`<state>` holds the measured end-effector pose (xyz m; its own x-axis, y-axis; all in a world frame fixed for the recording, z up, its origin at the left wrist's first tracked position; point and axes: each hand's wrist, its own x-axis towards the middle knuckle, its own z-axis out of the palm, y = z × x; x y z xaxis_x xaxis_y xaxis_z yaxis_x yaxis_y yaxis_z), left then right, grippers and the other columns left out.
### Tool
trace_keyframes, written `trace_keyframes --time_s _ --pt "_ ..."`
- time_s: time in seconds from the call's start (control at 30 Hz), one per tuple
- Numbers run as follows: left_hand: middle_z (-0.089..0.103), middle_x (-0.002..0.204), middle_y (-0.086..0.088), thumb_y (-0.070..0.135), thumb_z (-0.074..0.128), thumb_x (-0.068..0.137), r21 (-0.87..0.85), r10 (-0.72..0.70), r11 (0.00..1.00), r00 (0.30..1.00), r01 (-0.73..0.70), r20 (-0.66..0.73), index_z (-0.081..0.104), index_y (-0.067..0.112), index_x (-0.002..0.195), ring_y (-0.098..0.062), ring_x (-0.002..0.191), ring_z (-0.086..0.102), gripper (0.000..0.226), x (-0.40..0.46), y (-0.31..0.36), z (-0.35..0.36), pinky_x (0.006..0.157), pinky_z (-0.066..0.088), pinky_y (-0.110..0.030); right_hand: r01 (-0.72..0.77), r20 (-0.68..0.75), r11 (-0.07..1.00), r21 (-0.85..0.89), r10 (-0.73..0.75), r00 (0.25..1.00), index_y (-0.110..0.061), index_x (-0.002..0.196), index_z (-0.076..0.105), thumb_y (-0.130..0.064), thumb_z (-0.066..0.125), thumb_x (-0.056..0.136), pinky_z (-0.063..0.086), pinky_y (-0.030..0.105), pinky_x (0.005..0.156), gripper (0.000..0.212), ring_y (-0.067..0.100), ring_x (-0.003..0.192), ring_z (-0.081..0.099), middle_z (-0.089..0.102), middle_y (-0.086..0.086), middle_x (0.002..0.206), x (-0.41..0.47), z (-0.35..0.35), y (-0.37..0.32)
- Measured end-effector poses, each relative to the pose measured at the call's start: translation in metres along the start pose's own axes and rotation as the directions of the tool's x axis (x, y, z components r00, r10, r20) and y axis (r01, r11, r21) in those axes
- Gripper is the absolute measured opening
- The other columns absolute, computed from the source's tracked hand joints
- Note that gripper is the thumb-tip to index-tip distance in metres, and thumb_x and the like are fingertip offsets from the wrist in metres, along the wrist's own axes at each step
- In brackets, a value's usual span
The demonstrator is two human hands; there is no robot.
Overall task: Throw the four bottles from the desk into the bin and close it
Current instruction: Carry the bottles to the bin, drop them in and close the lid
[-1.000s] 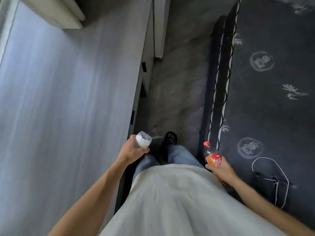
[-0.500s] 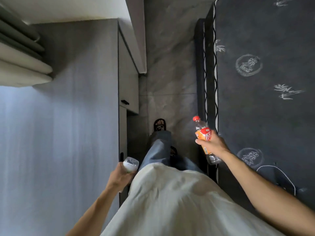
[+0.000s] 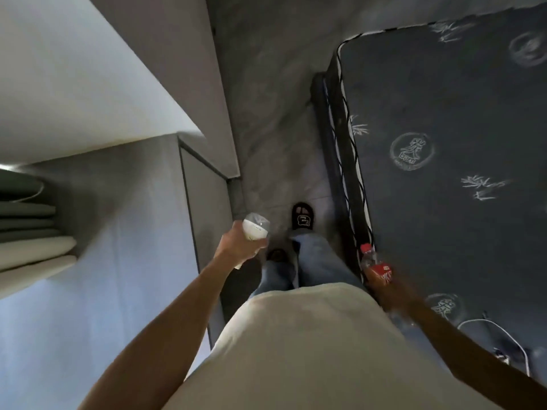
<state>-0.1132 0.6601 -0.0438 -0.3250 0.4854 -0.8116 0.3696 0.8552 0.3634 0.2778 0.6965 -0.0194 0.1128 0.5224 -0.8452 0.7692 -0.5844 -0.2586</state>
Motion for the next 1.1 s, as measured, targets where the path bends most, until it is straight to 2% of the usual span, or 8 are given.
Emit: trace_keyframes --time_s 0.07,0.17,0.3,0.47,0.6,0.87,0.97,1.1 --pt "0.068 0.113 -0.004 0.045 0.085 0.066 -0.008 0.019 1.000 1.000 -0.019 0.003 0.051 0.022 0.134 -0.028 0.102 0.071 0.079 0.025 0.033 -0.017 0.087 0.064 -0.045 -0.032 -0.002 0.999 0.010 0.032 0.999 -0.008 0.122 0.062 -0.036 0.069 0.091 0.048 0.029 0.065 0.042 0.020 0.078 0.061 0.064 0.004 0.090 0.016 -0.016 -0.013" --pt "0.068 0.110 -0.001 0.045 0.086 0.065 0.023 0.008 1.000 1.000 -0.007 -0.020 0.054 0.020 0.133 -0.026 0.102 0.069 0.078 0.055 0.074 -0.036 0.088 0.062 -0.040 -0.094 0.012 0.994 0.052 0.093 0.996 -0.006 0.128 0.052 -0.012 0.076 0.087 0.055 0.050 0.083 0.048 0.040 0.093 0.066 0.065 0.023 0.106 0.049 -0.041 -0.046" --pt "0.063 0.100 0.004 0.041 0.087 0.072 0.051 -0.044 0.998 0.999 0.046 -0.025 0.053 0.018 0.136 -0.017 0.087 0.064 0.076 0.076 0.107 -0.061 0.065 0.054 -0.024 -0.086 0.067 0.996 0.004 0.085 0.994 0.005 0.118 0.060 -0.008 0.071 0.090 0.053 0.053 0.083 0.033 0.039 0.083 0.064 0.067 0.028 0.101 0.099 -0.072 -0.120" --pt "0.067 0.103 0.001 0.041 0.089 0.073 -0.007 -0.161 0.987 0.987 0.161 -0.021 0.060 0.023 0.126 -0.022 0.092 0.067 0.063 0.091 0.120 -0.085 0.069 0.054 -0.028 -0.009 0.065 0.998 0.070 0.004 0.998 0.003 0.128 0.052 -0.008 0.081 0.081 0.054 0.033 0.066 0.056 0.028 0.076 0.058 0.062 0.015 0.092 0.154 -0.107 -0.227" --pt "0.077 0.093 -0.002 0.040 0.090 0.072 -0.043 -0.256 0.966 0.967 0.255 -0.010 0.070 0.028 0.102 -0.023 0.084 0.075 0.038 0.102 0.124 -0.101 0.074 0.060 -0.035 0.085 0.084 0.994 0.063 -0.090 0.992 -0.008 0.122 0.059 -0.018 0.085 0.077 0.055 0.054 0.091 0.053 0.039 0.096 0.066 0.068 0.021 0.108 0.192 -0.129 -0.320" --pt "0.077 0.081 -0.011 0.062 0.073 0.071 -0.123 -0.375 0.919 0.927 0.374 0.011 0.077 0.012 0.102 -0.037 0.088 0.076 0.059 0.165 0.176 -0.159 0.073 0.060 -0.040 0.181 0.085 0.983 -0.039 -0.178 0.980 -0.013 0.128 0.054 -0.031 0.086 0.074 0.057 0.050 0.089 0.065 0.034 0.101 0.067 0.066 0.015 0.112 0.256 -0.154 -0.459" --pt "0.071 0.068 0.004 0.049 0.082 0.078 -0.136 -0.330 0.937 0.943 0.323 -0.032 0.074 0.010 0.115 -0.011 0.063 0.073 0.055 0.201 0.213 -0.187 0.059 0.054 -0.024 0.142 0.117 0.989 -0.040 -0.136 0.984 -0.011 0.139 0.046 -0.030 0.085 0.077 0.053 0.057 0.098 0.075 0.039 0.113 0.063 0.060 0.019 0.125 0.272 -0.158 -0.486" --pt "0.074 0.116 -0.006 0.042 0.084 0.075 -0.104 -0.275 0.956 0.962 0.273 -0.002 0.063 0.016 0.133 -0.025 0.104 0.073 0.067 0.250 0.276 -0.222 0.093 0.057 -0.033 0.077 0.067 0.984 -0.160 -0.067 0.996 -0.017 0.142 0.043 -0.044 0.085 0.074 0.050 0.048 0.099 0.085 0.031 0.112 0.060 0.059 0.014 0.129 0.281 -0.174 -0.500"
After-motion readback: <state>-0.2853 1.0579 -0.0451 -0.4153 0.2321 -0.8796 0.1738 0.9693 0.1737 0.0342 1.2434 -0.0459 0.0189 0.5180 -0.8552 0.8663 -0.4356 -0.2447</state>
